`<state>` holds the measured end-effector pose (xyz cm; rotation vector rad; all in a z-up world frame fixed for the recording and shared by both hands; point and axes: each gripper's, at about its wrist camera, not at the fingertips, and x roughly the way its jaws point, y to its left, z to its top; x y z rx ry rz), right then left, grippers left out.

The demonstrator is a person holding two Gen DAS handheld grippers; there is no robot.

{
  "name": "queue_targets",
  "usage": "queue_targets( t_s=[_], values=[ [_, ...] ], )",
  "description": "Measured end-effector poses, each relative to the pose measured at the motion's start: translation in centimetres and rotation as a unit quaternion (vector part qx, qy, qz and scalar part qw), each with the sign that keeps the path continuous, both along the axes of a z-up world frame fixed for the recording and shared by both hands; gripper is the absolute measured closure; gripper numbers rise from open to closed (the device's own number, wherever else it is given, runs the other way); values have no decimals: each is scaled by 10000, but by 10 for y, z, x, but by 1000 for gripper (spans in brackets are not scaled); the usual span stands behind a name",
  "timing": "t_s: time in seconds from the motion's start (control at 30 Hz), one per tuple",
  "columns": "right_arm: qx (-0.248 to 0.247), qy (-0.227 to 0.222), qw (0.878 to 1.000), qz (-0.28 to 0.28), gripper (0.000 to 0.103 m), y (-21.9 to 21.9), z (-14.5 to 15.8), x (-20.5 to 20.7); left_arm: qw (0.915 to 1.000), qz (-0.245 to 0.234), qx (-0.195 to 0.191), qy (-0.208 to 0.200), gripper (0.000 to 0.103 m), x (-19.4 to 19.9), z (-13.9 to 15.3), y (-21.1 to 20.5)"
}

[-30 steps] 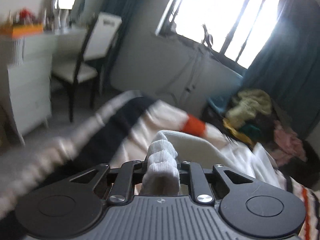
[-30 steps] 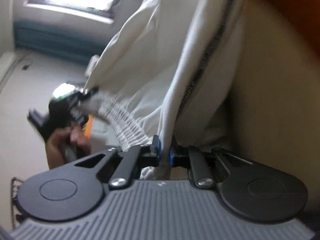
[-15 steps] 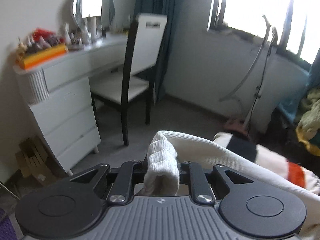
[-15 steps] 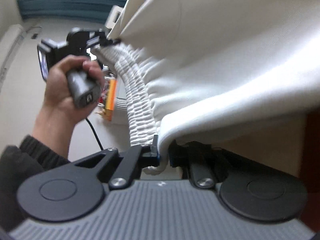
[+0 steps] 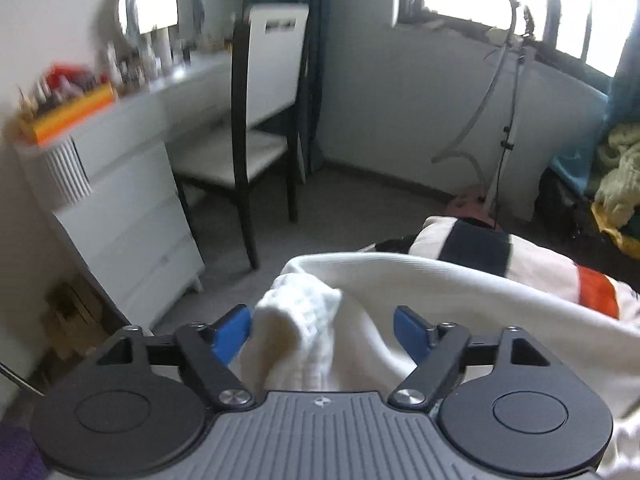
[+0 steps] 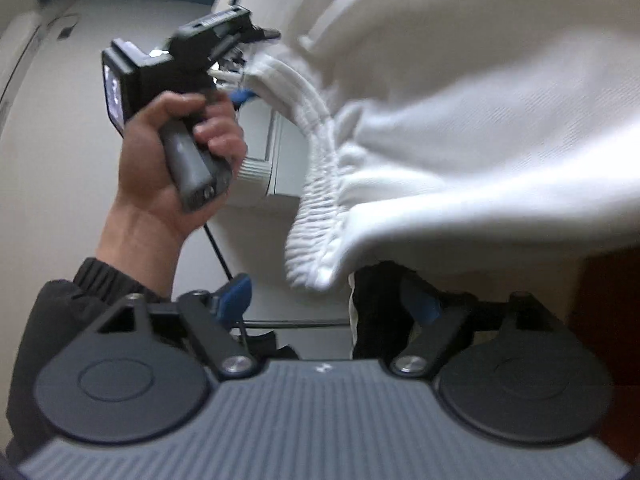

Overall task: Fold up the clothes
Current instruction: 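Lift and stretch the sweatpants between the left and right tools, then lay the sweatpants flat on the bed and open both tools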

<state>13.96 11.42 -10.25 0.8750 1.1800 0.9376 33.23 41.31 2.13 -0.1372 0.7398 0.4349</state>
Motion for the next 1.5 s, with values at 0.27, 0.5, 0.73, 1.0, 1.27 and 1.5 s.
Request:
queue_targets(
  t_s=[0.27,0.5,0.73,1.0,1.27,1.5],
  values=[
    [-978,-1995,9720,-767,19,-131,98,-41,9933,-714,84,-902,3,-127,61,-137],
    [-2053,-3777,8865,-1713,19,-260,180,-71,9785,-1311,290,-1568,2,-247,89,-268],
    [-2697,-4469,8219,-2281,19,-322,178,-94,9546,-2001,-55,-2207,0,-336,76,-374],
    [-2763,-4731,7846,-2904,20,-336,123,-100,9440,-2125,-4,-2523,0,-353,16,-410],
    [-2897,-4542,7871,-3004,20,-339,95,-85,9506,-2177,50,-2212,0,-327,-33,-381],
    [-3118,-4479,7824,-3001,20,-333,86,-83,9492,-2212,42,-2239,1,-327,-35,-376]
  ],
)
